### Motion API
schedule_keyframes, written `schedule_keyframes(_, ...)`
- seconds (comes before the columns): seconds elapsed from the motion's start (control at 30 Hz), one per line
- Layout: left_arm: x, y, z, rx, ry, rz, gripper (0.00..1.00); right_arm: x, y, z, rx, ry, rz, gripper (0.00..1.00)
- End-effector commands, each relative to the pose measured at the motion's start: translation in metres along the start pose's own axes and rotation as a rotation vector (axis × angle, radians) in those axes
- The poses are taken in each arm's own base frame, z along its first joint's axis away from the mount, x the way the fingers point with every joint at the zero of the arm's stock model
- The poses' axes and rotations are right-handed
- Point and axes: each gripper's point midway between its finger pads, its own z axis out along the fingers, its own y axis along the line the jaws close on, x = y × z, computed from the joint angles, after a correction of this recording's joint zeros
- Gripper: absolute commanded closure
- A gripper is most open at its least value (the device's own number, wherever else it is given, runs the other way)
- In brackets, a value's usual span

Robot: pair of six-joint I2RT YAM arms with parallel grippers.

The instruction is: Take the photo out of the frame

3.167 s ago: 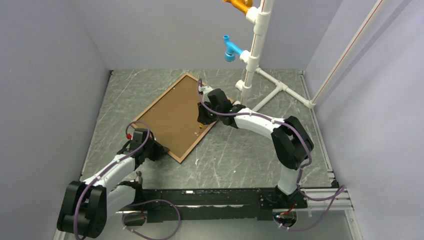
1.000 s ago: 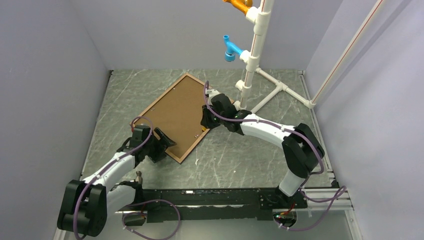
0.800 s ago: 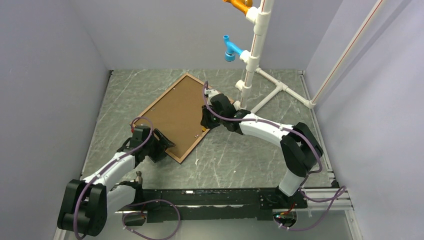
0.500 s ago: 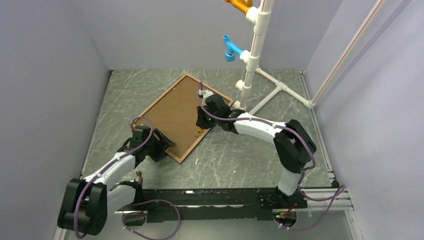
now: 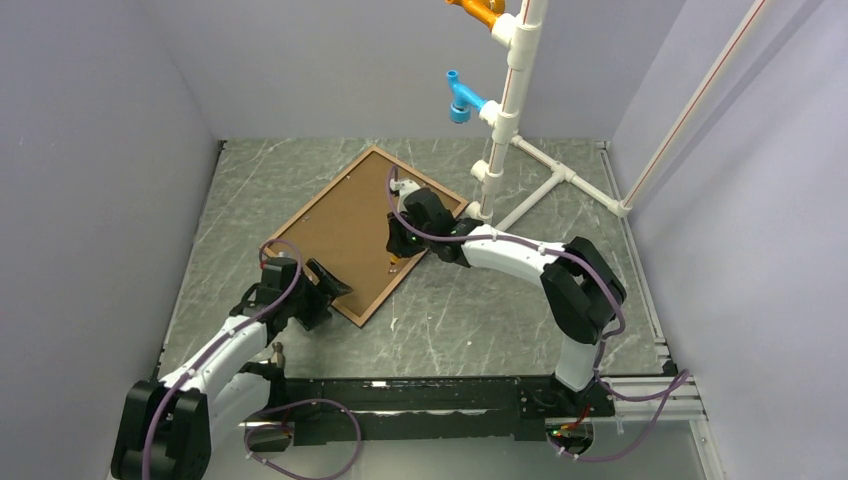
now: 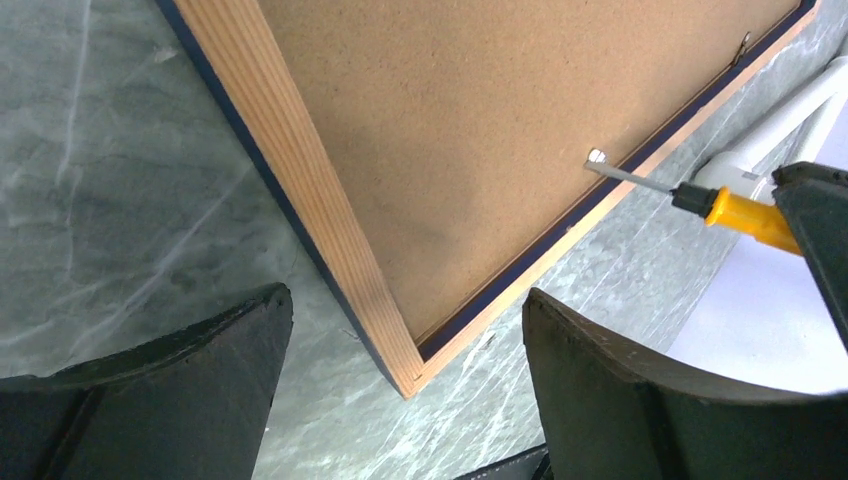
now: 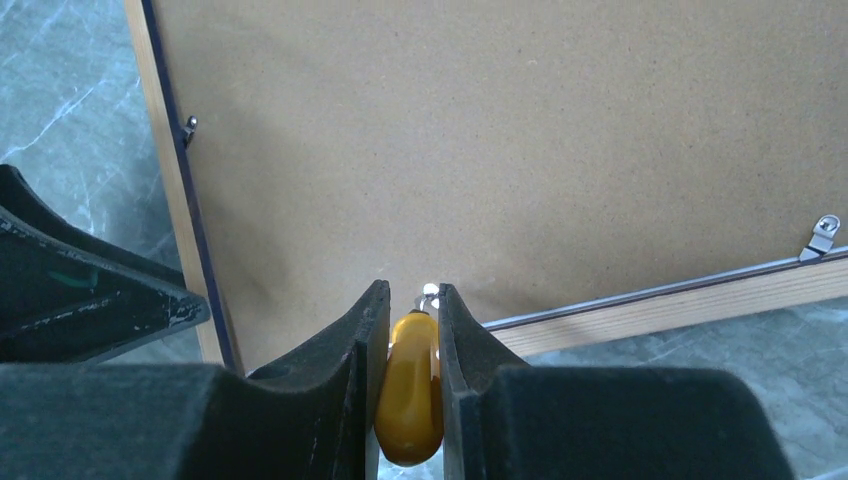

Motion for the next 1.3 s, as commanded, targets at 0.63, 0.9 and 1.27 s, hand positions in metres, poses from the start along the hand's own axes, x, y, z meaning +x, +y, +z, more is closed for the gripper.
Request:
schedule_keyframes(0.63,0.005,0.040,0.006,-0.275,0.016,-0.079,0.40,-0.038,0.013,-0.053,-0.027,-0.141,-0.026,1.00)
schedule_keyframes(0.9,-0.007,0.049,0.008,-0.375,0.011,0.001,0.66,-0.033,0.011,-0.054,-0.024,-0.137,-0.030,1.00)
schedule_keyframes(1.27,-0.042,0.062,0.000,-0.439,-0.062,0.109,0.87,-0.017,0.002,-0.062,-0.011,-0.124,-0.044,1.00)
